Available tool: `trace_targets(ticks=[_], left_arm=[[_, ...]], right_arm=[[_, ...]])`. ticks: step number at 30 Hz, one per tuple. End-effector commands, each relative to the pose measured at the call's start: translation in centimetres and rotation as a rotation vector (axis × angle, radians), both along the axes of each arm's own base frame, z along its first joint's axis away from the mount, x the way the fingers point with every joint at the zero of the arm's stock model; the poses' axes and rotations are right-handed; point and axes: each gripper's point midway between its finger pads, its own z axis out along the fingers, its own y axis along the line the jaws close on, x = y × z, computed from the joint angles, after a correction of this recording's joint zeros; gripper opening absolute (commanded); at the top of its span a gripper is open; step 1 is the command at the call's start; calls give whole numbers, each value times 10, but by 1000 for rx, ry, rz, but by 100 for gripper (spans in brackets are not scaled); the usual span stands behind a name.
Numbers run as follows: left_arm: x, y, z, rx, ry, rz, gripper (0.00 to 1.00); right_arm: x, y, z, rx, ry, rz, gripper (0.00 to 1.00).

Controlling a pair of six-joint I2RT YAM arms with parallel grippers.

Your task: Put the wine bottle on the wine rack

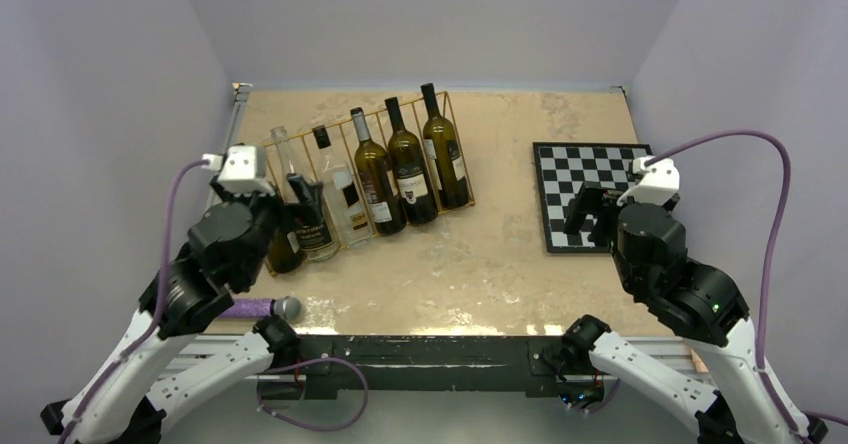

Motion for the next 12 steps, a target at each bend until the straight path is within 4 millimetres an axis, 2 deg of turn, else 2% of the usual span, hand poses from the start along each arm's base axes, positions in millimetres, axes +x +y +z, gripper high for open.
trace_targets(ticks=[1,5,12], left_arm=[[-17,50,-1,83,-37,135,99],[-27,65,7,81,-60,166,99],[-29,69,8,74,-73,176,99]], right_arm=[[-5,-8,16,27,-44,-20,99],[-7,-7,15,37,-40,-15,99],[-10,-6,13,66,-48,-4,99]])
